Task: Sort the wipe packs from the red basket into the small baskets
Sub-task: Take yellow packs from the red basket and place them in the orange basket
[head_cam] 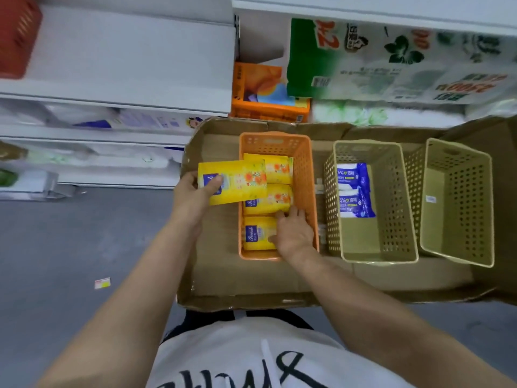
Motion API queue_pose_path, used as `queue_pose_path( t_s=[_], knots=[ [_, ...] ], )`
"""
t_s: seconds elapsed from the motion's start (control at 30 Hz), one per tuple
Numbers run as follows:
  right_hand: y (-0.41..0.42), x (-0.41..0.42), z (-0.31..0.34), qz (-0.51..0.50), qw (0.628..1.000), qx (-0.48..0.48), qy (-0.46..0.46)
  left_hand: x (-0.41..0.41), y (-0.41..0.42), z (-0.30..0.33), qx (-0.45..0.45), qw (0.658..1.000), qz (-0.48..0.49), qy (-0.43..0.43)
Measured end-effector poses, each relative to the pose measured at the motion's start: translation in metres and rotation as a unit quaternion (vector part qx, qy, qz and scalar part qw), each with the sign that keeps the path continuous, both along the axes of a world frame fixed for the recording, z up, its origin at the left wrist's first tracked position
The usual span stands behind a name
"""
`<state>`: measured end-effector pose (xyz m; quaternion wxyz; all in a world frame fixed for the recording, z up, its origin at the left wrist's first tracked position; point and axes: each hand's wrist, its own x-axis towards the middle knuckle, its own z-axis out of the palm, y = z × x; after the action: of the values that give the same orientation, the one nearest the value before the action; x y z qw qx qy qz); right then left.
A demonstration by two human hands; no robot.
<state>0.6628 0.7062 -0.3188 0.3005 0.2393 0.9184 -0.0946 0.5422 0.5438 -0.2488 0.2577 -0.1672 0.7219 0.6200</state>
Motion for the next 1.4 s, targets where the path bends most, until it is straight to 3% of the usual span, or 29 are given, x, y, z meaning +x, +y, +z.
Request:
queue_pose_path(
  t_s=[0.03, 0.1, 0.2, 0.27, 0.37, 0.47, 0.53, 0.6, 0.7, 0.87, 1.0, 1.27, 1.4],
  knots=[
    [0.001, -0.003, 0.005, 0.009, 1.0, 0.013, 0.026, -0.001, 0.0, 0.0, -0.001, 1.0, -0.006, 0.001],
    [0.008, -0.011, 0.019, -0.067, 0.986, -0.01, 0.153, -0.002, 0.001, -0.001, 0.003, 1.0, -0.013, 0.001],
    [0.024, -0.035, 0.049, -0.259, 0.888, -0.156, 0.345, -0.005, 0.006, -0.004, 0.021, 0.999, -0.032, -0.007],
    [0.031, -0.055, 0.068, -0.335, 0.829, -0.297, 0.335, -0.008, 0.012, -0.007, 0.037, 0.997, -0.061, -0.02],
    [0.048, -0.075, 0.08, -0.437, 0.75, -0.44, 0.231, -0.012, 0.027, -0.016, 0.055, 0.993, -0.101, -0.033],
    [0.075, -0.079, 0.078, -0.515, 0.707, -0.37, 0.315, -0.019, 0.038, -0.027, 0.002, 0.998, -0.065, 0.021],
    [0.092, -0.08, 0.07, -0.523, 0.722, -0.287, 0.349, -0.022, 0.043, -0.035, -0.043, 0.996, -0.075, 0.031],
    [0.099, -0.084, 0.06, -0.484, 0.772, -0.24, 0.335, -0.022, 0.05, -0.042, -0.04, 0.994, -0.098, -0.007],
    [0.092, -0.095, 0.044, -0.405, 0.832, -0.213, 0.314, -0.022, 0.054, -0.048, -0.05, 0.991, -0.117, -0.028],
    [0.069, -0.117, 0.019, -0.267, 0.885, -0.213, 0.315, -0.025, 0.046, -0.059, -0.038, 0.991, -0.128, -0.022],
    [0.054, -0.114, 0.003, -0.108, 0.954, -0.066, 0.273, -0.025, 0.044, -0.063, -0.033, 0.991, -0.126, -0.026],
    [0.052, -0.111, -0.015, 0.013, 0.97, 0.081, 0.228, -0.025, 0.044, -0.061, -0.051, 0.988, -0.147, -0.022],
    [0.063, -0.121, -0.015, -0.014, 0.973, -0.054, 0.224, -0.024, 0.041, -0.062, -0.042, 0.987, -0.152, -0.022]
  ],
)
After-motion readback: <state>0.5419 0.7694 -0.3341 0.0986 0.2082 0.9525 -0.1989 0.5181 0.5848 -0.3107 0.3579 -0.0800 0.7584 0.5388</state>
